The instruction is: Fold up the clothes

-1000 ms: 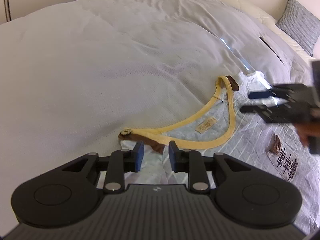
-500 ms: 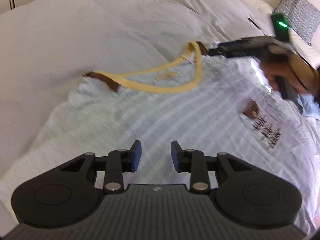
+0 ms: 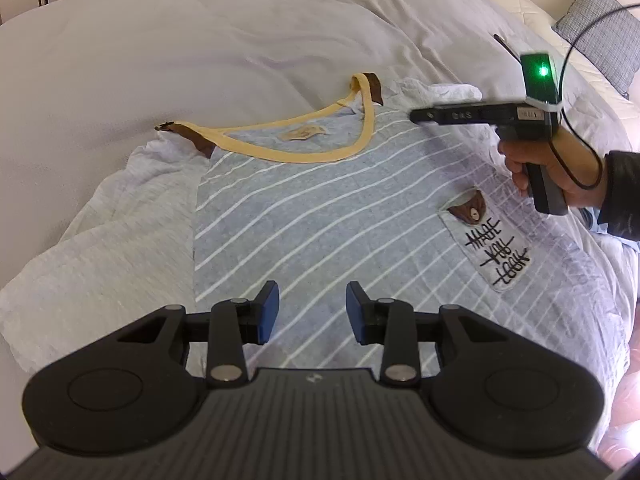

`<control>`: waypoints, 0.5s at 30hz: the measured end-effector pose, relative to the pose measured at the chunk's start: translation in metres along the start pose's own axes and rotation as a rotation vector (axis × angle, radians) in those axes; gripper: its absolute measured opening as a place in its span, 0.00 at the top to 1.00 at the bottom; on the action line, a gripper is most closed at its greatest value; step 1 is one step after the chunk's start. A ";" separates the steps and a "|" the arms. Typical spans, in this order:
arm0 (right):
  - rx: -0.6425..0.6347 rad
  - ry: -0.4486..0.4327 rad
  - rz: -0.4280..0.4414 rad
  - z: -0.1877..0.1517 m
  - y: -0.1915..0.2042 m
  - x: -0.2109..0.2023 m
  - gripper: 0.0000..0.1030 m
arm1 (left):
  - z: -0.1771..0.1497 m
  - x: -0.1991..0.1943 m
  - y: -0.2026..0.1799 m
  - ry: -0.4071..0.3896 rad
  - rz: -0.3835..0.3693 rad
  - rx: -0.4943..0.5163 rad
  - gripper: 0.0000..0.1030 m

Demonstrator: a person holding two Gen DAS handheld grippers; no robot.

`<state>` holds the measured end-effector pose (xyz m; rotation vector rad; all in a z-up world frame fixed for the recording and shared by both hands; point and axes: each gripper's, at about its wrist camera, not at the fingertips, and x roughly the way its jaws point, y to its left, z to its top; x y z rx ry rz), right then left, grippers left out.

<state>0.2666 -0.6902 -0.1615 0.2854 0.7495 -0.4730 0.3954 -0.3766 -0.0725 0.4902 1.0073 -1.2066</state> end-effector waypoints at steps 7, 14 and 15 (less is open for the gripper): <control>0.279 -0.008 -0.053 -0.036 -0.097 -0.034 0.48 | -0.007 0.001 -0.028 0.030 -0.006 0.011 0.69; 0.346 0.021 -0.160 -0.059 -0.141 -0.070 0.48 | -0.022 -0.008 -0.073 0.026 0.009 0.064 0.66; 0.348 0.018 -0.128 -0.066 -0.133 -0.084 0.48 | -0.028 -0.010 -0.081 0.034 0.013 0.081 0.66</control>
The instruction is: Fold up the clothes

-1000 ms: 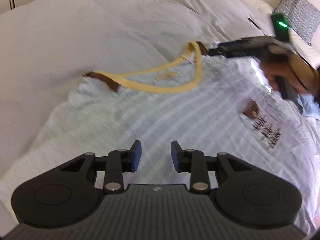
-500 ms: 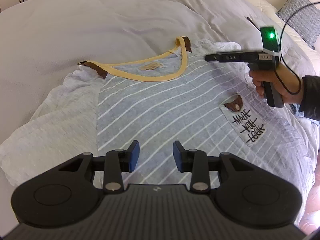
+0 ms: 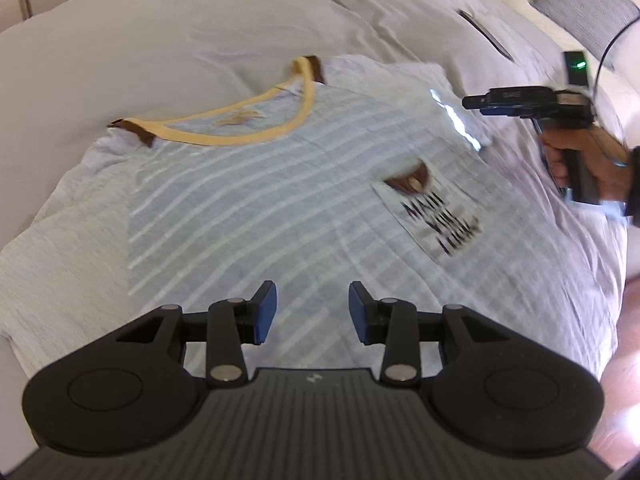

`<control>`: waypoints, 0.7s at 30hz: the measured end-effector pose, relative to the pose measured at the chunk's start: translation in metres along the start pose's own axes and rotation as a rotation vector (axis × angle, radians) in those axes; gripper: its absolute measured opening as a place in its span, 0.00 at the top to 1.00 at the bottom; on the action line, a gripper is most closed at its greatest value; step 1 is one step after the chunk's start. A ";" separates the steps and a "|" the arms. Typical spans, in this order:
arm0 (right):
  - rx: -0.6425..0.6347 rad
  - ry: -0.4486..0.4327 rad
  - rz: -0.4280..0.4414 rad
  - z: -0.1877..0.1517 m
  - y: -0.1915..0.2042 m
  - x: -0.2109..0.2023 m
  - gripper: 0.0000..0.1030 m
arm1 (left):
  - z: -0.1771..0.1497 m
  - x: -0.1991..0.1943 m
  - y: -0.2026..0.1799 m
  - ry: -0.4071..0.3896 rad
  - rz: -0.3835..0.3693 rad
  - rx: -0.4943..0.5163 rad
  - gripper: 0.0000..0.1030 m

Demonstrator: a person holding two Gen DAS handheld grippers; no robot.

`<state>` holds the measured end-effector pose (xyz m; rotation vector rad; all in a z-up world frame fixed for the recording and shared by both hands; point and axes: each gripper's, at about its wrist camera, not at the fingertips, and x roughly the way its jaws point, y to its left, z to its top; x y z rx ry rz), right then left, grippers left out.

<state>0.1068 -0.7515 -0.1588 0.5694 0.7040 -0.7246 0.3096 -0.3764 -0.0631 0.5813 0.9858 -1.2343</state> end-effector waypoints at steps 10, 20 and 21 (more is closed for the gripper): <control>-0.224 0.259 0.227 -0.166 0.033 -0.155 0.49 | -0.097 -0.021 -0.063 0.158 0.032 0.004 0.66; -0.227 0.322 0.038 -0.244 0.015 -0.250 0.49 | -0.190 -0.082 -0.064 0.263 0.089 0.074 0.62; -0.216 0.307 0.047 -0.248 0.023 -0.260 0.49 | -0.194 -0.086 -0.063 0.256 0.075 0.072 0.62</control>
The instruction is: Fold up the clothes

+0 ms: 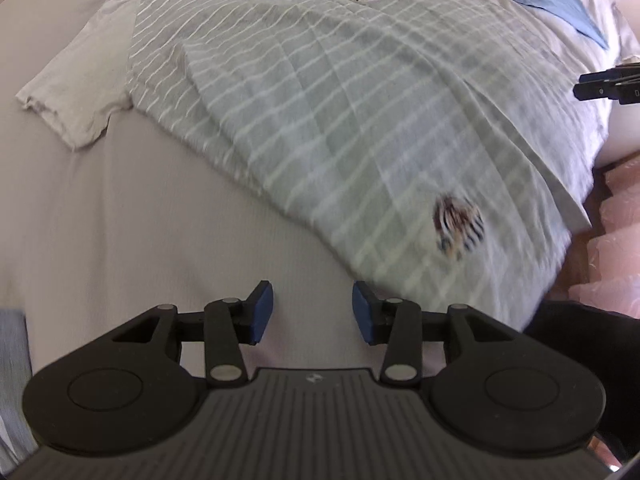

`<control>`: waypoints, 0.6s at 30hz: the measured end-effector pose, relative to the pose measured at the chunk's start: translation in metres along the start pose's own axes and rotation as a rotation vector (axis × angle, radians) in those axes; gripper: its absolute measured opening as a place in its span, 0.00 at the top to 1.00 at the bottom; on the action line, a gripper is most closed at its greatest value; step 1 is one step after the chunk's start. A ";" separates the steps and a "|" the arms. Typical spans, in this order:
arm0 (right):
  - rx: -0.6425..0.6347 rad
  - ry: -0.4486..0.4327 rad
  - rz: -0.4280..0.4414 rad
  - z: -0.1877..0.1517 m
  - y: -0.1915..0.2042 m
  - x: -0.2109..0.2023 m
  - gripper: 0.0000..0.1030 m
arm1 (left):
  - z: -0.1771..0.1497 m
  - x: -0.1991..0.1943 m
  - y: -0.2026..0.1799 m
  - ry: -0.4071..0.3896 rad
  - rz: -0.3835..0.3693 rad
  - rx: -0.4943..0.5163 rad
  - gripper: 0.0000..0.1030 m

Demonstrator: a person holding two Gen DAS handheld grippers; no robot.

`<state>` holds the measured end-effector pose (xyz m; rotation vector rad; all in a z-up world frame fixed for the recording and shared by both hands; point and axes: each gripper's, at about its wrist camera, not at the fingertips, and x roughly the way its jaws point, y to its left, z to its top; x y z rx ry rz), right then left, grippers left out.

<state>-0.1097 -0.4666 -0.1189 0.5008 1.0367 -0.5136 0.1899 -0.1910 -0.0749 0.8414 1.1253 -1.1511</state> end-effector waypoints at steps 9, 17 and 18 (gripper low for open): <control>-0.111 -0.052 0.159 -0.032 0.177 -0.024 0.49 | -0.047 -0.029 0.005 -0.139 -0.067 0.128 0.62; -0.535 -0.019 0.069 -0.069 0.303 0.014 0.49 | -0.062 -0.017 -0.011 -0.278 -0.262 0.236 0.60; -0.509 -0.018 0.061 -0.067 0.301 0.011 0.49 | -0.060 -0.011 -0.014 -0.291 -0.290 0.236 0.60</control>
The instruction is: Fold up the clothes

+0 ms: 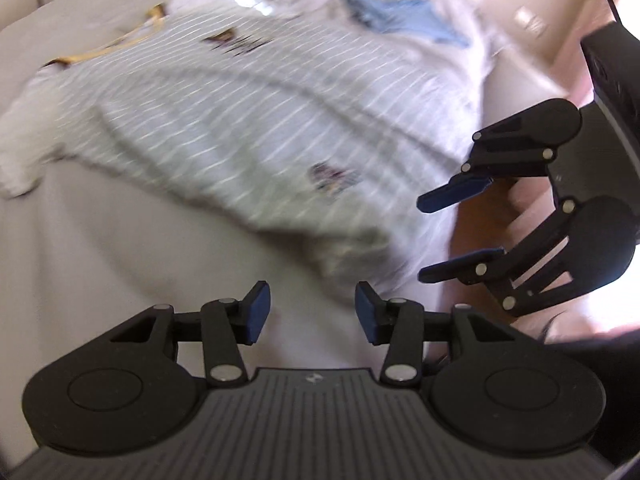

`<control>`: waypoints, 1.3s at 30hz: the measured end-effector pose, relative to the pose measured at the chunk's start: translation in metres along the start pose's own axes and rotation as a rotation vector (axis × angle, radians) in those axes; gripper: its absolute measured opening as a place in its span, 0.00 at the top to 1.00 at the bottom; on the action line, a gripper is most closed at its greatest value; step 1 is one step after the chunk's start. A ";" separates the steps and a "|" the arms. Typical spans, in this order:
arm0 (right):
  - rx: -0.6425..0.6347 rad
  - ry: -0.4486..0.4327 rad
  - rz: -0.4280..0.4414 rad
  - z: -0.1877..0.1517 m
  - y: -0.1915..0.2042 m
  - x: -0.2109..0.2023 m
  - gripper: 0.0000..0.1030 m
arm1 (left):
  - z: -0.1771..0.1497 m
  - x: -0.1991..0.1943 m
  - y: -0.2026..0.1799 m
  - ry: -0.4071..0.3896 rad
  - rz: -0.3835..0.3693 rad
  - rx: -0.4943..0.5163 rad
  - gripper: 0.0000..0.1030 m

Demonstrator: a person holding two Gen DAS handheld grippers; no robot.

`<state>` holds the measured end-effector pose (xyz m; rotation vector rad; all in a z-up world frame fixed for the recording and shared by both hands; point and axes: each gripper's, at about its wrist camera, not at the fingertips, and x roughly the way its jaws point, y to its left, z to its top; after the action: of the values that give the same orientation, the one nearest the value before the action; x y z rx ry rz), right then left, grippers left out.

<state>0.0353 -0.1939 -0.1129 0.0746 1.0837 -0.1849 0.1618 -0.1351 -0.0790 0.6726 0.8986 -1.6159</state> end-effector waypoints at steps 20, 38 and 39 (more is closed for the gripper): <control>0.225 0.066 -0.095 -0.034 -0.064 -0.061 0.43 | -0.059 -0.008 -0.004 0.139 -0.133 -0.704 0.99; 0.281 0.020 0.191 0.036 -0.038 0.007 0.89 | -0.038 -0.026 0.023 0.008 0.107 -0.568 0.78; 0.293 0.029 0.182 0.036 -0.043 0.009 0.97 | -0.037 -0.025 0.020 -0.002 0.095 -0.567 0.78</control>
<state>0.0623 -0.2423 -0.1025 0.4384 1.0661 -0.1782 0.1861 -0.0931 -0.0833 0.3077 1.2345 -1.1931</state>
